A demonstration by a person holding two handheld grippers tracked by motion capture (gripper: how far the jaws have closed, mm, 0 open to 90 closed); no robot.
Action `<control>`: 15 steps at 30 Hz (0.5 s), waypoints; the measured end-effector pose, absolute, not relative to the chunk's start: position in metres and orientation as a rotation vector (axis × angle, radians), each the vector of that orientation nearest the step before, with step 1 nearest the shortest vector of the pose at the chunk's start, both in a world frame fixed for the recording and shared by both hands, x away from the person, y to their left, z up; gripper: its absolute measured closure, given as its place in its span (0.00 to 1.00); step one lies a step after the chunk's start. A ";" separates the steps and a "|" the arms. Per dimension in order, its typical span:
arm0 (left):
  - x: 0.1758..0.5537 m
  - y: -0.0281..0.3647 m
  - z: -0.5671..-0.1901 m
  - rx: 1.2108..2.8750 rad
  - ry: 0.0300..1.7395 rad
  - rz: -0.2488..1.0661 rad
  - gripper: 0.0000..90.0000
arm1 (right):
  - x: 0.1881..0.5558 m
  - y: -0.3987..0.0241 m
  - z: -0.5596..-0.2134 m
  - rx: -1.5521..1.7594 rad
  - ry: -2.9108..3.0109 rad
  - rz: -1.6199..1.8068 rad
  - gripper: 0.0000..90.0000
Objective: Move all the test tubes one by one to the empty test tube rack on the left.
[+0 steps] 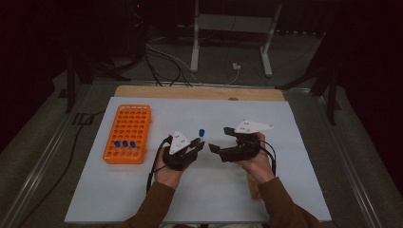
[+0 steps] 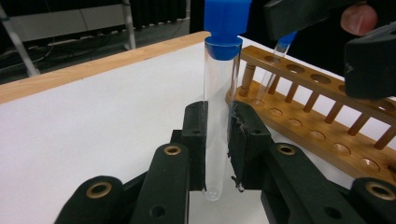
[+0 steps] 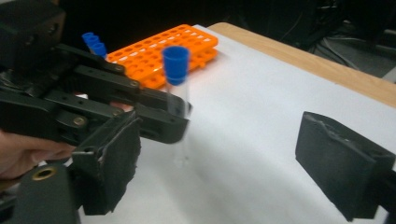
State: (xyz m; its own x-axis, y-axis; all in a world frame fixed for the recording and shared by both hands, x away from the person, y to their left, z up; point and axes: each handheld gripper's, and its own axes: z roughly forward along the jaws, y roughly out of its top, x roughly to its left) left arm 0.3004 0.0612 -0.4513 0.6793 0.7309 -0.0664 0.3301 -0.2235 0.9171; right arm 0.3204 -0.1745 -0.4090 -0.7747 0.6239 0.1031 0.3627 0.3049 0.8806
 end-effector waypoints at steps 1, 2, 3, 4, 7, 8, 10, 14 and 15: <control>0.300 0.063 -0.451 1.814 0.845 0.466 0.87 | 0.321 -0.175 -0.409 0.902 2.309 1.457 0.10; 0.300 0.064 -0.451 1.812 0.849 0.466 0.87 | 0.321 -0.177 -0.409 0.907 2.304 1.450 0.08; 0.300 0.066 -0.450 1.813 0.850 0.466 0.87 | 0.321 -0.178 -0.409 0.908 2.302 1.448 0.06; 0.299 0.068 -0.450 1.809 0.854 0.465 0.87 | 0.321 -0.179 -0.409 0.914 2.302 1.445 0.05; 0.299 0.073 -0.450 1.800 0.865 0.464 0.87 | 0.322 -0.183 -0.409 0.923 2.295 1.445 0.03; 0.298 0.075 -0.449 1.800 0.867 0.466 0.87 | 0.322 -0.184 -0.410 0.928 2.293 1.440 0.02; 0.297 0.079 -0.449 1.792 0.873 0.467 0.87 | 0.322 -0.187 -0.411 0.934 2.291 1.437 0.01; 0.295 0.089 -0.448 1.785 0.886 0.473 0.87 | 0.322 -0.194 -0.412 0.955 2.278 1.439 0.00; 0.295 0.091 -0.447 1.782 0.889 0.474 0.87 | 0.322 -0.195 -0.413 0.960 2.272 1.440 0.00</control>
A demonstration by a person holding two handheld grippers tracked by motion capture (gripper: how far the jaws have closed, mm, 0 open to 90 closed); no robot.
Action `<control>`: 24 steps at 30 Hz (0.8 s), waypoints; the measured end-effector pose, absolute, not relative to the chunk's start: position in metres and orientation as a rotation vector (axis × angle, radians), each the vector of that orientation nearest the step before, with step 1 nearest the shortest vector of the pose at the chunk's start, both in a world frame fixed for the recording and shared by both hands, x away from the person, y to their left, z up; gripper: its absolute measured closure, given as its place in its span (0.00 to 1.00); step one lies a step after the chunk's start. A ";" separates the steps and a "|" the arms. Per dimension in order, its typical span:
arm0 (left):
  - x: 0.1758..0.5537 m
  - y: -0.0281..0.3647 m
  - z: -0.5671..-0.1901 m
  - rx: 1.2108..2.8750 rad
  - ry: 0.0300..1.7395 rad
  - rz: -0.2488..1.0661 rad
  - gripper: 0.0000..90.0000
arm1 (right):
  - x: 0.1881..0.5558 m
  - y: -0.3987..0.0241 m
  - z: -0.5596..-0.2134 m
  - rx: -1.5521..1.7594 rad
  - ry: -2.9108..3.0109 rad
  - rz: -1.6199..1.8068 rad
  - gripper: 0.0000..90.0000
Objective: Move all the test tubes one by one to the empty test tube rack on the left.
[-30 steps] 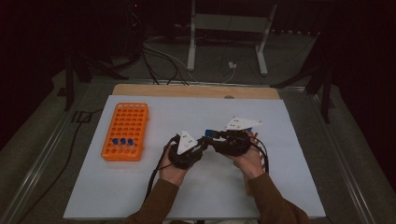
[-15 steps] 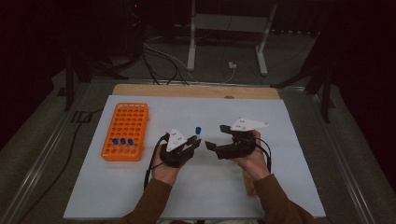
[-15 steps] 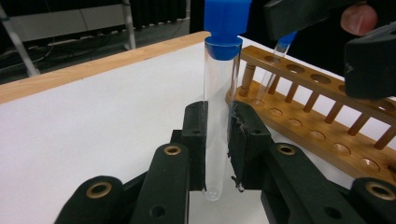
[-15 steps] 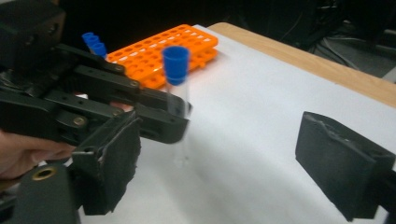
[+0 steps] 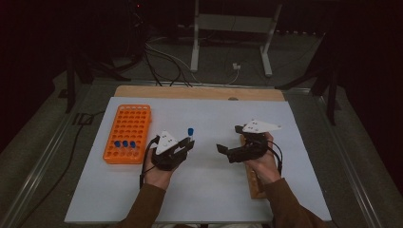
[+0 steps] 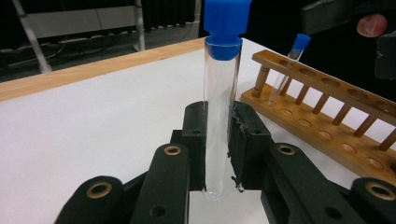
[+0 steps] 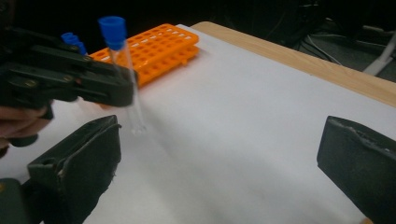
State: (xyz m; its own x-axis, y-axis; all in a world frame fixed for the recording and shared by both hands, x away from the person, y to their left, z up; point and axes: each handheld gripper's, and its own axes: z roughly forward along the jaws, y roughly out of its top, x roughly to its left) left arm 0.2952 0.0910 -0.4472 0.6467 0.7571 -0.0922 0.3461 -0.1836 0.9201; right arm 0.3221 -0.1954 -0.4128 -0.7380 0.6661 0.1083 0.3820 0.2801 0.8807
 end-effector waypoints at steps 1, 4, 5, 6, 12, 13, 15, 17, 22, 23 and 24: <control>0.295 0.093 -0.447 1.778 0.894 0.475 0.87 | 0.322 -0.197 -0.413 0.966 2.266 1.440 0.00; 0.294 0.100 -0.446 1.768 0.902 0.476 0.87 | 0.322 -0.203 -0.415 0.979 2.253 1.436 0.00; 0.293 0.102 -0.445 1.769 0.904 0.477 0.87 | 0.322 -0.205 -0.415 0.983 2.249 1.436 0.00; 0.293 0.104 -0.445 1.770 0.903 0.481 0.87 | 0.322 -0.207 -0.416 0.987 2.245 1.433 0.00; 0.290 0.115 -0.442 1.757 0.914 0.492 0.87 | 0.320 -0.221 -0.420 1.029 2.212 1.410 0.00; 0.289 0.117 -0.441 1.753 0.916 0.494 0.87 | 0.320 -0.224 -0.420 1.035 2.208 1.409 0.00; 0.288 0.121 -0.440 1.746 0.922 0.497 0.87 | 0.320 -0.230 -0.421 1.048 2.194 1.407 0.00; 0.288 0.124 -0.438 1.741 0.924 0.498 0.87 | 0.319 -0.234 -0.422 1.051 2.186 1.404 0.00; 0.286 0.131 -0.436 1.738 0.933 0.505 0.87 | 0.317 -0.242 -0.423 1.062 2.159 1.397 0.00; 0.286 0.133 -0.436 1.736 0.934 0.507 0.87 | 0.316 -0.244 -0.423 1.069 2.154 1.398 0.00; 0.286 0.134 -0.435 1.735 0.936 0.507 0.87 | 0.316 -0.245 -0.423 1.069 2.151 1.396 0.00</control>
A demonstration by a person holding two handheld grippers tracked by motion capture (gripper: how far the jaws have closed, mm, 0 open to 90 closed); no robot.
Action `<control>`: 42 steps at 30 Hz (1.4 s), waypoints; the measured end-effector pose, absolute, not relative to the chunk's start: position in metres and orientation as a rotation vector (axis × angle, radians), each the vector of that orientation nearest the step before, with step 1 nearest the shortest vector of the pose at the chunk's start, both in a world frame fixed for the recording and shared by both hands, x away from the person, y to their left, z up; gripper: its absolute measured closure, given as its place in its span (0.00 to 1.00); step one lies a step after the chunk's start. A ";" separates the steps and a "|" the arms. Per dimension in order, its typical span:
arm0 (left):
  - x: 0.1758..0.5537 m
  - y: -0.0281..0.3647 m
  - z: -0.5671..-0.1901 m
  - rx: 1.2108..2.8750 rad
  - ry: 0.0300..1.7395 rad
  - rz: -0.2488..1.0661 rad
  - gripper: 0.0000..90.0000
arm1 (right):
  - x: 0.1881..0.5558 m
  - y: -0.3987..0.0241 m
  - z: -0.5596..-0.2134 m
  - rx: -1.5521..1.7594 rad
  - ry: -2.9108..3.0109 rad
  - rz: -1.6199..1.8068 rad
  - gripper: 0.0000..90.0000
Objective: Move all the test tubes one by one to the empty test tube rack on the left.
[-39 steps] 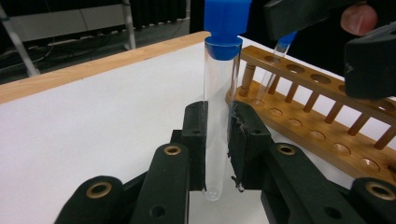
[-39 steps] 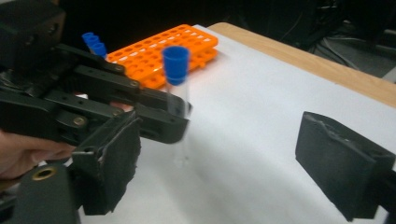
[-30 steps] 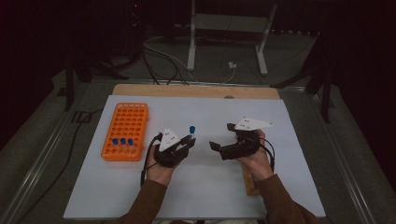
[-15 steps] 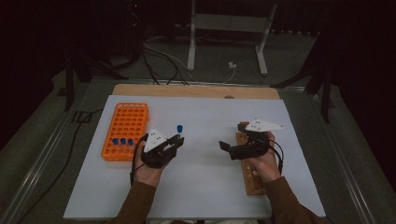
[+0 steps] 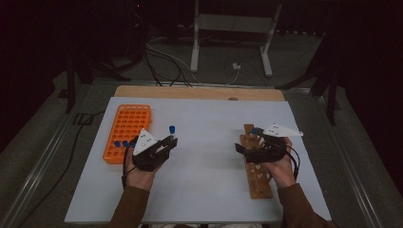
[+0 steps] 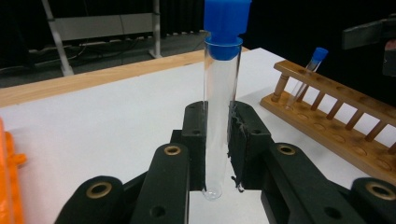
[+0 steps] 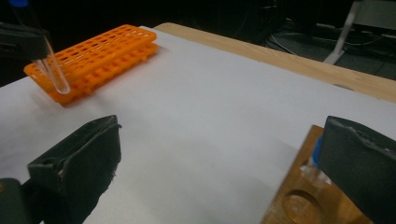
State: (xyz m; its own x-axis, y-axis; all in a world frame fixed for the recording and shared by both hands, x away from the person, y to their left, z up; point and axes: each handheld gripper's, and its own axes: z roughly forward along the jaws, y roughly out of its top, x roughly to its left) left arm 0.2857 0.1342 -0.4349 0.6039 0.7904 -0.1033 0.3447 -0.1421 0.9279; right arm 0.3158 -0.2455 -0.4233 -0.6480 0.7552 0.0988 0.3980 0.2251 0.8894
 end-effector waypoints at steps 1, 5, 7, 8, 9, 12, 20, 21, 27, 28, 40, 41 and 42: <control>0.285 0.136 -0.434 1.732 0.938 0.511 0.87 | 0.315 -0.247 -0.424 1.073 2.146 1.394 0.00; 0.285 0.143 -0.432 1.718 0.953 0.515 0.87 | 0.313 -0.254 -0.425 1.089 2.130 1.397 0.00; 0.284 0.146 -0.431 1.709 0.959 0.516 0.87 | 0.312 -0.257 -0.425 1.094 2.121 1.400 0.00; 0.284 0.148 -0.431 1.703 0.962 0.517 0.87 | 0.312 -0.259 -0.425 1.097 2.116 1.400 0.00; 0.284 0.150 -0.430 1.699 0.964 0.518 0.87 | 0.311 -0.260 -0.425 1.102 2.112 1.403 0.00; 0.283 0.155 -0.428 1.694 0.967 0.525 0.87 | 0.310 -0.264 -0.426 1.112 2.101 1.408 0.00; 0.279 0.169 -0.422 1.675 0.974 0.544 0.87 | 0.309 -0.273 -0.427 1.132 2.078 1.421 0.00; 0.279 0.171 -0.422 1.676 0.973 0.546 0.87 | 0.309 -0.274 -0.427 1.134 2.076 1.426 0.00; 0.273 0.187 -0.419 1.662 0.984 0.566 0.87 | 0.309 -0.278 -0.428 1.150 2.064 1.433 0.00; 0.273 0.191 -0.418 1.657 0.991 0.567 0.87 | 0.309 -0.279 -0.428 1.152 2.063 1.435 0.00; 0.262 0.229 -0.423 1.612 1.075 0.612 0.87 | 0.309 -0.283 -0.429 1.158 2.051 1.449 0.00; 0.262 0.232 -0.423 1.610 1.079 0.617 0.87 | 0.309 -0.284 -0.429 1.159 2.051 1.450 0.00; 0.261 0.234 -0.423 1.609 1.082 0.621 0.87 | 0.309 -0.284 -0.429 1.159 2.050 1.449 0.00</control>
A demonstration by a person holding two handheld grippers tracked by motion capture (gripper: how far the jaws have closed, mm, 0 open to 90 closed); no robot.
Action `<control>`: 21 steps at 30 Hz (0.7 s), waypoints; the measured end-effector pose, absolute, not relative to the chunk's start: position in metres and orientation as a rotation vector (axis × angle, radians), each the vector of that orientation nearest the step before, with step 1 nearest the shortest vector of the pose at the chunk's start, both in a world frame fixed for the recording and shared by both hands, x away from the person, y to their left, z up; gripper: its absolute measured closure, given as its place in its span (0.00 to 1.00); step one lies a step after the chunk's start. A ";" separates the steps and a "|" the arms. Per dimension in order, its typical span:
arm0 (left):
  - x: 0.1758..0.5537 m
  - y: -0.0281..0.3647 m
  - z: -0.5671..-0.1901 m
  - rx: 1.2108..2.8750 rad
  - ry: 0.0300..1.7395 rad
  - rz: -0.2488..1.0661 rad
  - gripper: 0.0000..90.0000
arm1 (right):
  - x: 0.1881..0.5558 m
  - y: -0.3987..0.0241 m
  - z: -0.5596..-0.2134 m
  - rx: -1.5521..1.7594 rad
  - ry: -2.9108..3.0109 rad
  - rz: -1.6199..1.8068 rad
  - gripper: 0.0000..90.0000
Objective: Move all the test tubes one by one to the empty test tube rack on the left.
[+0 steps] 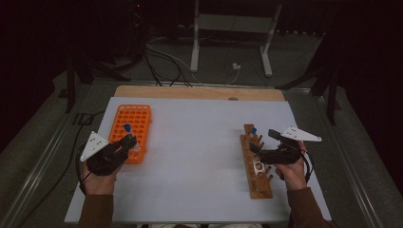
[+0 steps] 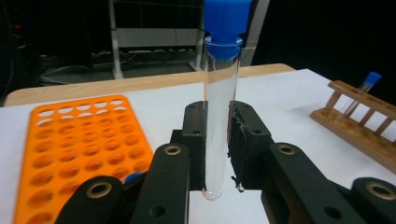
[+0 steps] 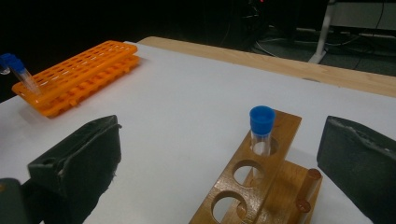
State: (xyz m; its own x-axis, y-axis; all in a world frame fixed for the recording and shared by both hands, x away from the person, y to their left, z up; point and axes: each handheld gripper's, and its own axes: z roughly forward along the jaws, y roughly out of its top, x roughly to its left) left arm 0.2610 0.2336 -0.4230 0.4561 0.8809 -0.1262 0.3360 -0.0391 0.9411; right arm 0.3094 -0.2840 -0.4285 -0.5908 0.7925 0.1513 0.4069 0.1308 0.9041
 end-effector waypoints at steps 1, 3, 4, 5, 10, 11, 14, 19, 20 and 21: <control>0.260 0.236 -0.423 1.611 1.085 0.627 0.87 | 0.309 -0.284 -0.428 1.160 2.049 1.452 0.00; 0.259 0.239 -0.423 1.606 1.090 0.640 0.87 | 0.309 -0.285 -0.428 1.163 2.045 1.453 0.00; 0.258 0.241 -0.423 1.603 1.094 0.646 0.87 | 0.309 -0.285 -0.428 1.163 2.045 1.456 0.00; 0.257 0.243 -0.423 1.603 1.095 0.656 0.87 | 0.309 -0.286 -0.428 1.161 2.043 1.460 0.00; 0.256 0.253 -0.425 1.593 1.118 0.679 0.87 | 0.308 -0.286 -0.428 1.163 2.039 1.467 0.00; 0.255 0.254 -0.426 1.589 1.121 0.684 0.87 | 0.308 -0.286 -0.428 1.163 2.038 1.467 0.00; 0.254 0.260 -0.428 1.585 1.134 0.704 0.87 | 0.308 -0.287 -0.428 1.162 2.037 1.467 0.00; 0.253 0.271 -0.430 1.573 1.163 0.734 0.87 | 0.308 -0.286 -0.428 1.160 2.040 1.468 0.00; 0.253 0.272 -0.430 1.571 1.171 0.740 0.87 | 0.308 -0.286 -0.428 1.159 2.040 1.468 0.00; 0.253 0.274 -0.430 1.567 1.177 0.743 0.87 | 0.308 -0.286 -0.428 1.161 2.040 1.468 0.00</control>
State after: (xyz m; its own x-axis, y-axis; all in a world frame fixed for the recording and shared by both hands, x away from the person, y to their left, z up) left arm 0.2528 0.2744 -0.4305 0.3380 0.9370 -0.0879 0.3235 -0.0280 0.9458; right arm 0.3081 -0.2861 -0.4280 -0.5918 0.7899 0.1607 0.4031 0.1173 0.9076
